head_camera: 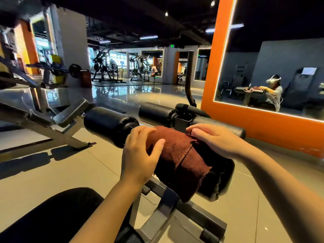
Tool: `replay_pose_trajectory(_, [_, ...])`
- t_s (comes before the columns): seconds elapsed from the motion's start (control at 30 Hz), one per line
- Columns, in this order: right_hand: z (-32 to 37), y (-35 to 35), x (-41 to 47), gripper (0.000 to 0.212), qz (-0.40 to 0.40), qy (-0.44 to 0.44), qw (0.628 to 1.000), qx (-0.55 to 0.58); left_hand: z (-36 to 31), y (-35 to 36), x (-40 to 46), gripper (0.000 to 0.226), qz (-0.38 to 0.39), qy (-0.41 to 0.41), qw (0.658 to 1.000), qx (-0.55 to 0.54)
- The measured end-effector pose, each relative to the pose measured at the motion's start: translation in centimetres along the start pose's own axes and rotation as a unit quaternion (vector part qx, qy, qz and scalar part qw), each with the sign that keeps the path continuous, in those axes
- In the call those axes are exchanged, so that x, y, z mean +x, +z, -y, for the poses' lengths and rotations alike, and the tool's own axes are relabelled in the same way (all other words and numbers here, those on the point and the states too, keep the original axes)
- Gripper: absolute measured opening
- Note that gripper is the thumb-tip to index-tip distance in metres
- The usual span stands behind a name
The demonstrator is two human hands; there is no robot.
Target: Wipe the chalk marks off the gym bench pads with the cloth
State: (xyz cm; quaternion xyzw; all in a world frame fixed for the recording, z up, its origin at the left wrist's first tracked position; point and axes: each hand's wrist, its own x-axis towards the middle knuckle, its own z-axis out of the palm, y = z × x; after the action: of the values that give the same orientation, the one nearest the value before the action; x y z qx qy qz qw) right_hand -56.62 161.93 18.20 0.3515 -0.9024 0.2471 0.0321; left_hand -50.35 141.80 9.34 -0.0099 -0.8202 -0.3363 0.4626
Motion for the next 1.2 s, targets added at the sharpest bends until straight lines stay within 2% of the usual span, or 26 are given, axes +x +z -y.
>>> replay_pose_trajectory(0.03, [-0.6,-0.5,0.1,0.020,-0.005,-0.003,1.000,0.024,-0.5,-0.3,-1.0,0.040,-0.027,0.020,0.999,0.001])
replay_pose_trajectory(0.1, [-1.7,-1.6,0.0,0.026,0.007,0.008,1.000,0.010,-1.5,-0.5,-2.7,0.028,-0.019,0.059,0.998,0.011])
replay_pose_trajectory(0.23, [-2.0,-2.3,0.7,0.022,0.020,-0.085,0.977,-0.197,-2.8,0.2,-4.8,0.023,0.020,0.111,0.990,0.087])
replay_pose_trajectory(0.37, [-1.2,-1.9,1.3,0.021,-0.009,-0.141,0.935,-0.325,-3.2,0.0,-4.8,0.005,0.026,0.154,0.974,0.161])
replay_pose_trajectory(0.4, [-1.1,-1.8,1.4,0.022,-0.021,-0.142,0.930,-0.339,-3.4,-0.1,-4.6,0.001,0.022,0.150,0.975,0.163])
replay_pose_trajectory(0.5, [-1.5,-2.5,0.5,0.024,-0.089,-0.126,0.930,-0.335,-4.4,-0.8,-4.3,0.015,-0.008,0.117,0.987,0.113])
replay_pose_trajectory(0.57, [-1.9,-3.3,-0.8,0.020,-0.141,-0.137,0.933,-0.301,-5.5,-1.2,-4.3,0.015,-0.018,0.145,0.986,0.078])
replay_pose_trajectory(0.6, [-2.1,-3.6,-1.5,0.018,-0.138,-0.138,0.934,-0.299,-5.9,-1.2,-4.6,0.014,-0.006,0.173,0.982,0.075])
replay_pose_trajectory(0.67, [-2.3,-3.8,-2.9,0.022,-0.056,-0.097,0.932,-0.345,-6.0,-1.0,-5.4,0.012,0.039,0.211,0.971,0.101])
replay_pose_trajectory(0.7, [-2.5,-3.8,-3.4,0.026,-0.013,-0.065,0.929,-0.365,-5.8,-0.8,-5.7,0.013,0.056,0.205,0.972,0.104])
replay_pose_trajectory(0.73, [-2.5,-3.9,-3.6,0.030,-0.007,-0.047,0.934,-0.354,-5.4,-0.7,-5.9,0.016,0.065,0.187,0.976,0.092])
replay_pose_trajectory(0.83, [-1.4,-3.5,-2.7,0.030,-0.100,-0.066,0.973,-0.199,-4.4,-0.5,-4.8,0.028,0.042,0.119,0.992,0.020])
replay_pose_trajectory(0.87, [-0.5,-3.1,-2.1,0.032,-0.091,-0.070,0.981,-0.155,-3.8,-0.4,-3.6,0.034,0.037,0.100,0.994,0.022])
replay_pose_trajectory(0.97, [2.1,-0.8,0.6,0.052,0.077,-0.056,0.988,-0.125,-1.2,0.6,0.0,0.055,0.096,0.066,0.990,0.081])
replay_pose_trajectory(1.03, [2.3,0.4,1.7,0.060,0.150,-0.032,0.982,-0.107,0.9,1.5,0.8,0.062,0.137,0.067,0.984,0.093])
replay_pose_trajectory(1.1, [1.8,0.8,1.7,0.063,0.155,-0.016,0.984,-0.086,2.3,2.2,0.5,0.061,0.130,0.090,0.984,0.082])
replay_pose_trajectory(1.2, [1.1,1.0,1.7,0.073,0.153,-0.009,0.981,-0.120,3.0,2.6,0.2,0.056,0.108,0.109,0.987,0.038])
